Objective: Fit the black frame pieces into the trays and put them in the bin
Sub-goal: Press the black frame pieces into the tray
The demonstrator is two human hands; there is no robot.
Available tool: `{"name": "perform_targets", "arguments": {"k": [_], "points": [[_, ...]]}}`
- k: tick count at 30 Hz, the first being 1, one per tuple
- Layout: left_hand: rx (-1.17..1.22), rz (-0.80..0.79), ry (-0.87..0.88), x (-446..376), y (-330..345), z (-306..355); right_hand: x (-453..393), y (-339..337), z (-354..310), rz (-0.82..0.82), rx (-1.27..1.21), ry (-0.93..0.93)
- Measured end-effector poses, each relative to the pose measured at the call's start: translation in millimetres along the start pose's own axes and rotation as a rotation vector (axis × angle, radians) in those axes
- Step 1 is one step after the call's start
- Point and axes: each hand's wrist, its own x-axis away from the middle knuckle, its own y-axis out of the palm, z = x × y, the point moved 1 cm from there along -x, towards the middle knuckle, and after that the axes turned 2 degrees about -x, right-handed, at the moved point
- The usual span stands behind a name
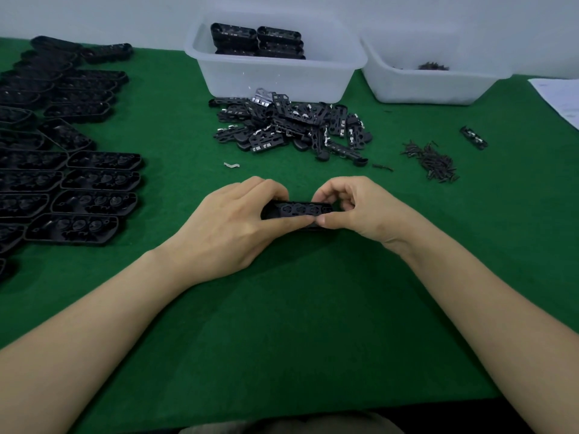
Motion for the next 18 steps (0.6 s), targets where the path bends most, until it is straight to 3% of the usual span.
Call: {"name": "perform_targets", "arguments": {"k": [6,18], "points": [[-0.045,-0.018,0.001,-1,0,3,-1,0,4,0.042,-0.021,-0.006],[-0.077,-0.026,0.007,0,-3,3,2,-6,15,-0.06,0.058,-0.12]]}}
